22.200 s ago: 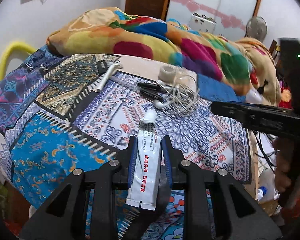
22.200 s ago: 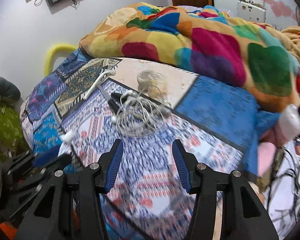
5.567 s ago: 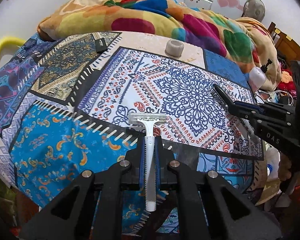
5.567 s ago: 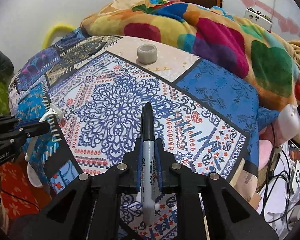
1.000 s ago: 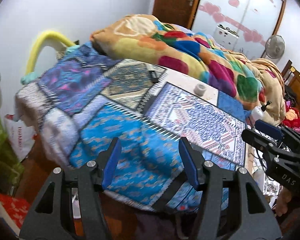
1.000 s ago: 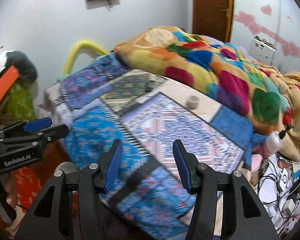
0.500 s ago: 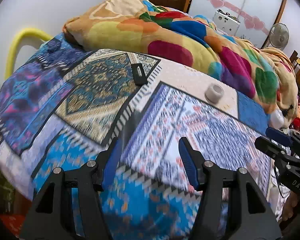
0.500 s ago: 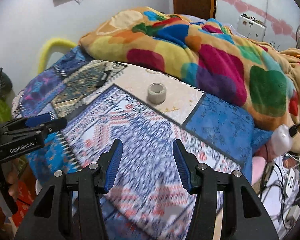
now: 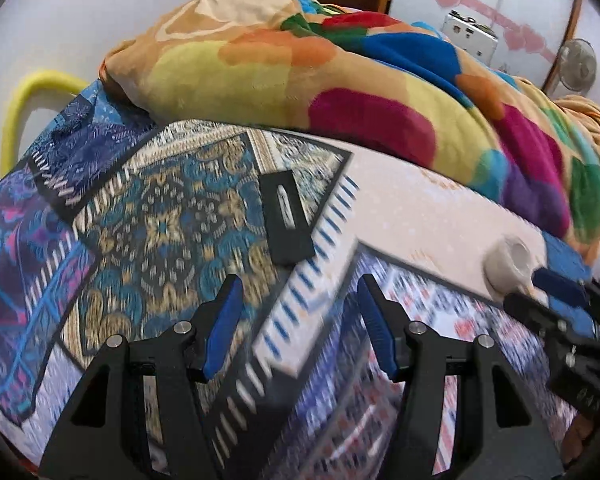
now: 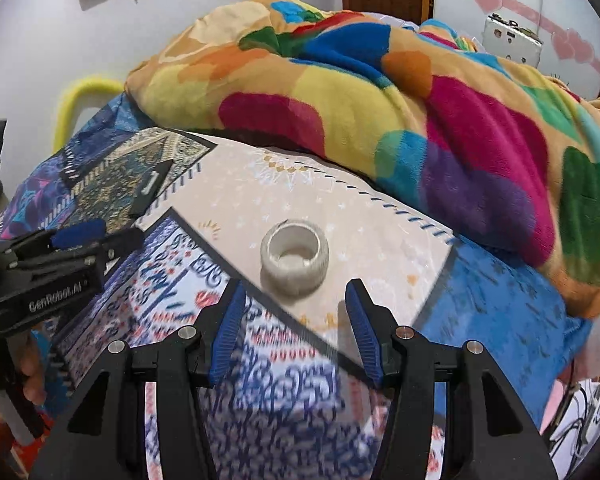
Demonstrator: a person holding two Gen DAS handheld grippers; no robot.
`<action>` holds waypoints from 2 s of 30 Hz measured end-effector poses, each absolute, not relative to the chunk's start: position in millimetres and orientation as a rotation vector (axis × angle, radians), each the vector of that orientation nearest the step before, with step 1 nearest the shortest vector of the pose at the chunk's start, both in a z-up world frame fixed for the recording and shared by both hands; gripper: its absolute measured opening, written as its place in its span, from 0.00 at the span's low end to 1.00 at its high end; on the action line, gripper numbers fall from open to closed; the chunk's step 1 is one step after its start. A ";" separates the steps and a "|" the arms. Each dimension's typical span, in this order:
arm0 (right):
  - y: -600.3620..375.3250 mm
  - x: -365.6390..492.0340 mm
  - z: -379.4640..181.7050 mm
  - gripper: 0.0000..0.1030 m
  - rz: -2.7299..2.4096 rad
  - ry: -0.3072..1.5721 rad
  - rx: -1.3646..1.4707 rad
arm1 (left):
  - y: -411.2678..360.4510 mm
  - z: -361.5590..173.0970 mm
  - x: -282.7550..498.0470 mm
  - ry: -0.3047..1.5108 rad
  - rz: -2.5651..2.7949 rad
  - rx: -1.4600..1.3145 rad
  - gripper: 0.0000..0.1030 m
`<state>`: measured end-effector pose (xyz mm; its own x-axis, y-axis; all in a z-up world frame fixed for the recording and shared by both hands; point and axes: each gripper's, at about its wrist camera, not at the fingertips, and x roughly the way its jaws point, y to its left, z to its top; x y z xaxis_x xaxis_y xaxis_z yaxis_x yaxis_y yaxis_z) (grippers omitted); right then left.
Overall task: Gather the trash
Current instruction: 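Grasp the black rectangular case with the left tool while the right grasps the white tape roll, then carry the black case and tape roll with both tools over the bin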
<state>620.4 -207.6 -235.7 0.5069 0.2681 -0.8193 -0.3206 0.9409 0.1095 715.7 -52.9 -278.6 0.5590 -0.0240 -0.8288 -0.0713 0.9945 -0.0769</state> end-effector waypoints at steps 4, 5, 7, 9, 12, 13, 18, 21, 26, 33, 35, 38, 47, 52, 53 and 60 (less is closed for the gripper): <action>-206.5 631.3 -240.3 0.47 0.344 0.979 -0.043 | -49.1 -283.7 734.2 0.968 0.056 -0.101 0.57; -206.1 633.2 -240.1 0.47 0.338 0.973 -0.045 | -48.0 -284.2 737.6 0.961 0.063 -0.106 0.57; -204.7 636.2 -240.6 0.47 0.327 0.965 -0.054 | -46.2 -285.0 741.7 0.954 0.069 -0.119 0.57; -203.3 638.2 -241.2 0.47 0.322 0.955 -0.052 | -45.1 -285.9 743.1 0.943 0.062 -0.136 0.51; -204.1 637.4 -241.5 0.33 0.311 0.941 -0.046 | -48.9 -284.9 742.4 0.941 -0.020 -0.154 0.25; -204.4 636.4 -241.3 0.34 0.308 0.940 -0.053 | -52.1 -284.0 741.6 0.944 -0.026 -0.140 0.24; -202.5 625.0 -232.8 0.33 0.321 0.928 -0.099 | -69.0 -280.7 731.4 0.956 -0.047 -0.068 0.24; -202.8 615.8 -220.9 0.33 0.325 0.902 -0.105 | -78.2 -275.2 717.1 0.959 -0.067 -0.051 0.24; -204.1 596.1 -196.2 0.33 0.343 0.868 -0.113 | -86.5 -255.1 689.1 0.938 -0.090 -0.064 0.24; -208.5 559.1 -155.2 0.33 0.360 0.812 -0.123 | -99.8 -205.8 641.9 0.876 -0.124 -0.075 0.24; -209.6 551.2 -146.2 0.33 0.361 0.801 -0.117 | -102.1 -189.0 623.3 0.849 -0.126 -0.063 0.24; -213.7 533.0 -129.6 0.33 0.367 0.784 -0.098 | -103.9 -166.4 594.4 0.818 -0.137 -0.060 0.24; -217.5 471.9 -85.0 0.33 0.368 0.708 -0.101 | -103.8 -121.1 507.7 0.739 -0.144 -0.024 0.24; -215.0 441.0 -66.4 0.33 0.383 0.685 -0.100 | -95.4 -110.9 465.5 0.720 -0.134 -0.029 0.24; -213.6 433.7 -63.3 0.33 0.389 0.679 -0.096 | -92.4 -109.3 455.7 0.719 -0.132 -0.031 0.24; -194.5 388.0 -61.4 0.33 0.451 0.680 -0.081 | -69.1 -110.0 392.0 0.692 -0.089 -0.033 0.24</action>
